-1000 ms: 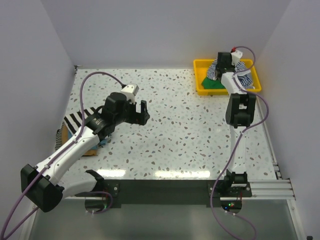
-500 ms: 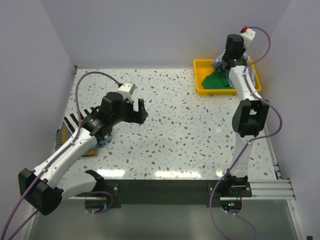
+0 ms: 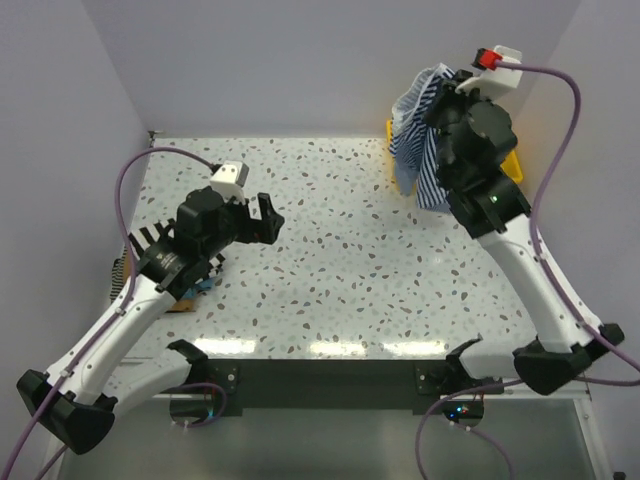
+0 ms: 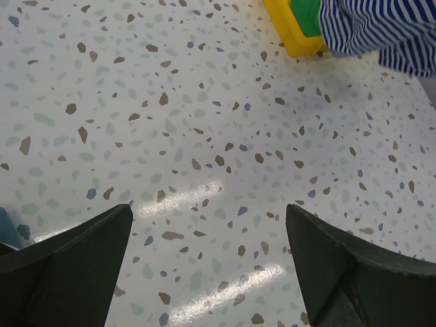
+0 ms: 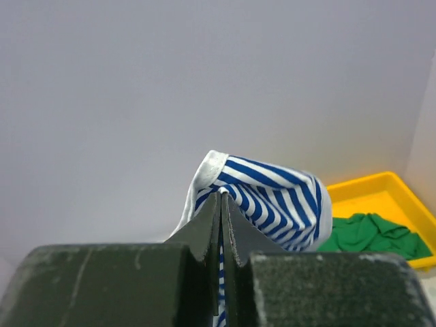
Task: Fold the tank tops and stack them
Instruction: Move the tank top to the center of the board
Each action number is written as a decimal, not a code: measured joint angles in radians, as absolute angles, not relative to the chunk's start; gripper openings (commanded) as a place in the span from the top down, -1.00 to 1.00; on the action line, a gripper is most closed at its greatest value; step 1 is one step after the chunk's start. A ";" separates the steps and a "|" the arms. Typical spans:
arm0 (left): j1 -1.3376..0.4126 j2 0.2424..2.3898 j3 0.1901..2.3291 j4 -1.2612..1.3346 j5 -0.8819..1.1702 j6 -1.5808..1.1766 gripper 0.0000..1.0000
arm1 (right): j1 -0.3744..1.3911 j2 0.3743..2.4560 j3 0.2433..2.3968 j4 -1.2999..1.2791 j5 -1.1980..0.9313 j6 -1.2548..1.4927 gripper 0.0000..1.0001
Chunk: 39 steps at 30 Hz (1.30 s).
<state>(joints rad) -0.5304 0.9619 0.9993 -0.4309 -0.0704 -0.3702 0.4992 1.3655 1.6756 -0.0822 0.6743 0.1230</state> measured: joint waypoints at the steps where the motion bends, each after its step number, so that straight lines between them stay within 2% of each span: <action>1: -0.530 0.957 0.999 -0.430 -0.073 -0.375 -1.00 | 0.527 1.321 1.665 -0.091 0.677 0.123 1.00; 7: -0.530 0.961 0.999 -0.429 -0.078 -0.391 -1.00 | 0.585 1.236 1.681 -0.150 0.717 0.132 0.99; 8: -0.530 0.970 0.999 -0.427 -0.078 -0.398 -1.00 | 0.585 1.258 1.709 -0.173 0.723 0.132 0.82; 10: -0.530 0.992 0.998 -0.426 -0.078 -0.409 -1.00 | 0.575 1.338 1.770 -0.206 0.723 0.136 0.60; 11: -0.530 1.005 0.994 -0.422 -0.078 -0.413 -1.00 | 0.564 1.388 1.800 -0.227 0.714 0.142 0.13; 12: -0.530 1.016 0.985 -0.417 -0.077 -0.424 -1.00 | 0.543 1.442 1.827 -0.252 0.686 0.154 -0.06; 13: -0.530 1.026 0.974 -0.414 -0.075 -0.430 -1.00 | 0.529 1.491 1.851 -0.280 0.657 0.166 -0.39; 16: -0.528 1.047 0.934 -0.410 -0.059 -0.458 -1.00 | 0.449 1.728 1.954 -0.386 0.530 0.208 -0.60; 19: -0.524 1.069 0.890 -0.400 -0.029 -0.489 -0.98 | 0.395 1.929 2.002 -0.485 0.472 0.244 -0.68; 20: -0.524 1.071 0.870 -0.385 -0.009 -0.498 -0.88 | 0.383 1.966 1.983 -0.521 0.459 0.255 -0.68; 22: -0.523 1.071 0.822 -0.352 0.043 -0.512 -0.81 | 0.376 1.977 1.895 -0.556 0.453 0.276 -0.68; 26: -0.589 1.079 0.740 -0.316 0.116 -0.517 -0.79 | 0.391 1.784 1.584 -0.601 0.449 0.341 -0.65; 33: -0.873 1.124 0.724 -0.294 0.101 -0.530 -0.88 | 0.443 1.104 1.021 -0.606 0.453 0.509 -0.61; 36: -0.897 1.240 0.791 -0.291 0.063 -0.530 -0.95 | 0.441 1.043 0.897 -0.607 0.459 0.578 -0.61; 39: -0.894 1.448 0.967 -0.297 -0.031 -0.532 -0.96 | 0.427 1.128 0.808 -0.590 0.453 0.623 -0.53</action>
<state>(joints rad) -0.8944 1.4475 0.9668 -0.2970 -0.0307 -0.5316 0.4274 1.1278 0.8082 -0.5896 0.4534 0.6228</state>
